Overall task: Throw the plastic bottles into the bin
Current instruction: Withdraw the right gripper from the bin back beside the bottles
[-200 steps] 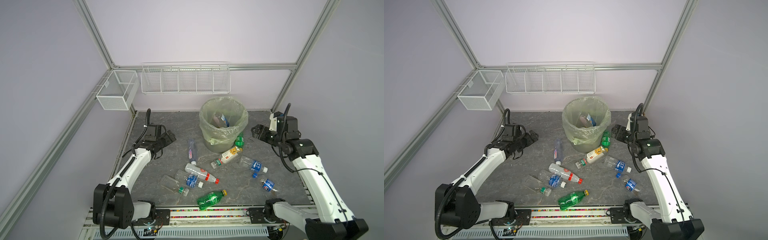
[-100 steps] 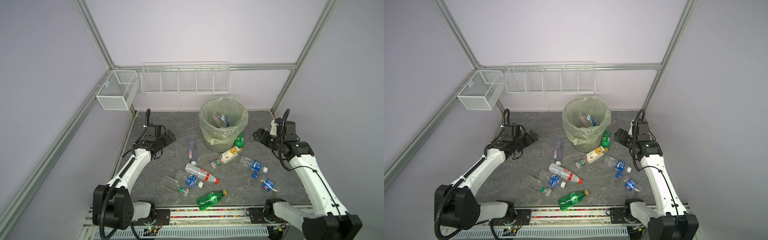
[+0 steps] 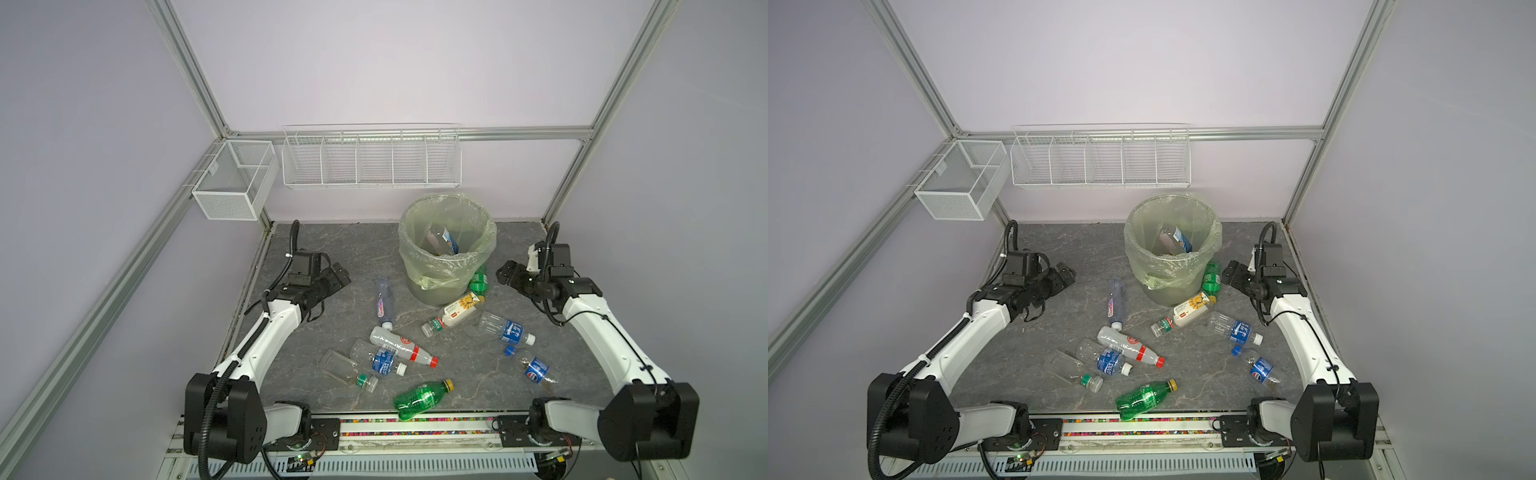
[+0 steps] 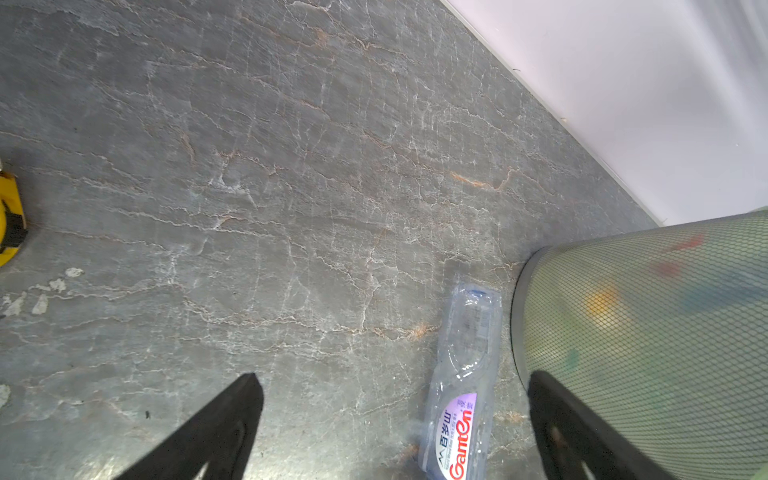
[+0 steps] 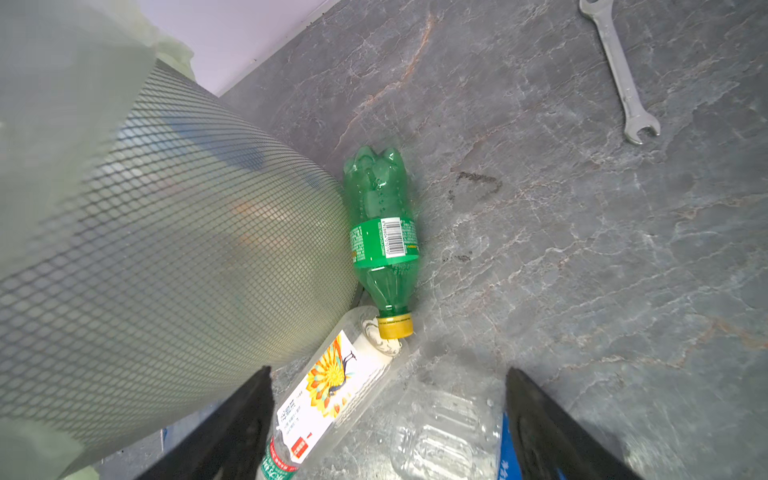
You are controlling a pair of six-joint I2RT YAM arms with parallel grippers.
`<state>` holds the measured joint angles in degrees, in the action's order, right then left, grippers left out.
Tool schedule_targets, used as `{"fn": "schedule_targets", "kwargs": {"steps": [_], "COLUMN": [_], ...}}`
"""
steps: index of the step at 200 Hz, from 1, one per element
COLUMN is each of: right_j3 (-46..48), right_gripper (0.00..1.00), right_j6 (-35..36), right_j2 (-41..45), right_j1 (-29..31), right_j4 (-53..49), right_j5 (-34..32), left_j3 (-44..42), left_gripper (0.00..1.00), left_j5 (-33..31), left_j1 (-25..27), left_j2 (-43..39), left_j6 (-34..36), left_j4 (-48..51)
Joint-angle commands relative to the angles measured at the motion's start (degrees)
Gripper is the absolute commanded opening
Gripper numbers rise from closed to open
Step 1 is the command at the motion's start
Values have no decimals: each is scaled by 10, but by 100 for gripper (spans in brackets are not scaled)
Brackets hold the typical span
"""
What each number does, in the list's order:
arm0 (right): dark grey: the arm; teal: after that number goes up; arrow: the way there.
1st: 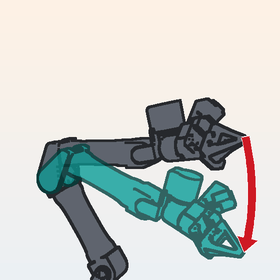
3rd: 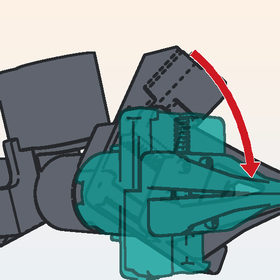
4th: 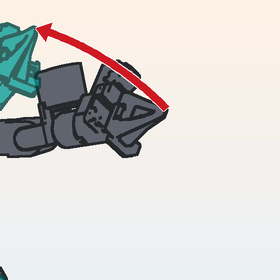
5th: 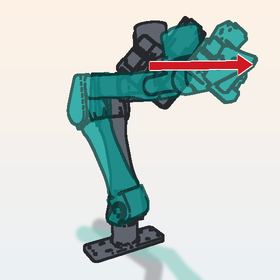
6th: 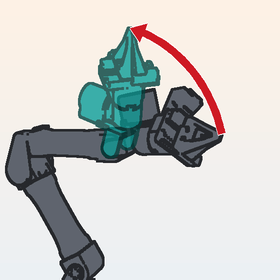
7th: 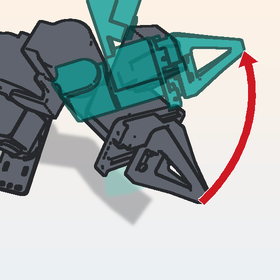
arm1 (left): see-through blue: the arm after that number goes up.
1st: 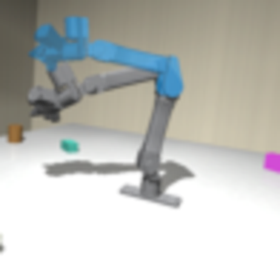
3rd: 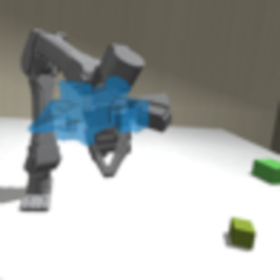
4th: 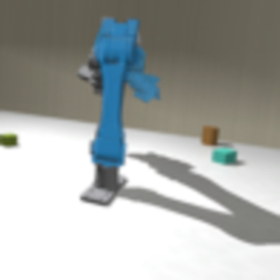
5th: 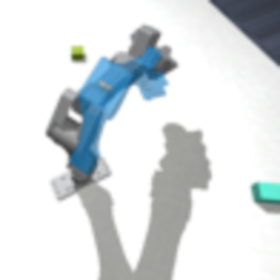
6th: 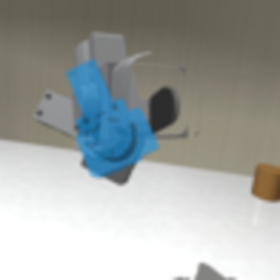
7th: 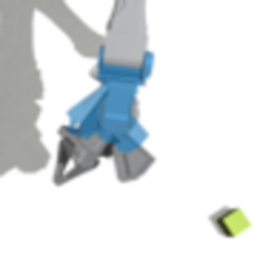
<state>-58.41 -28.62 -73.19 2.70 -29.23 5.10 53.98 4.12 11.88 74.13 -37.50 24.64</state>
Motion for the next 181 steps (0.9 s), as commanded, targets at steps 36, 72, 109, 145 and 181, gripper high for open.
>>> {"fn": "schedule_targets", "kwargs": {"steps": [36,72,109,145,181], "right_j3": [23,29,17,1,-18], "right_gripper": [88,90,91,96,98], "right_j6": [14,19,27,30,30], "right_j2": [-66,-114,-158,-210,-257], "right_j1": [-3,-4,-4,-4,-4], "right_j4": [80,128,163,186,205], "right_j5": [29,67,78,88,106], "left_j3": [-8,-20,-24,-27,-33], "left_gripper": [99,99,99,99,99], "left_j5": [0,8,11,9,9], "left_j1": [-5,-5,-5,-6,-5], "left_j2": [-1,-7,-16,-24,-32], "left_j6": [-14,-13,-19,-21,-25], "left_j4": [5,9,16,24,28]}}
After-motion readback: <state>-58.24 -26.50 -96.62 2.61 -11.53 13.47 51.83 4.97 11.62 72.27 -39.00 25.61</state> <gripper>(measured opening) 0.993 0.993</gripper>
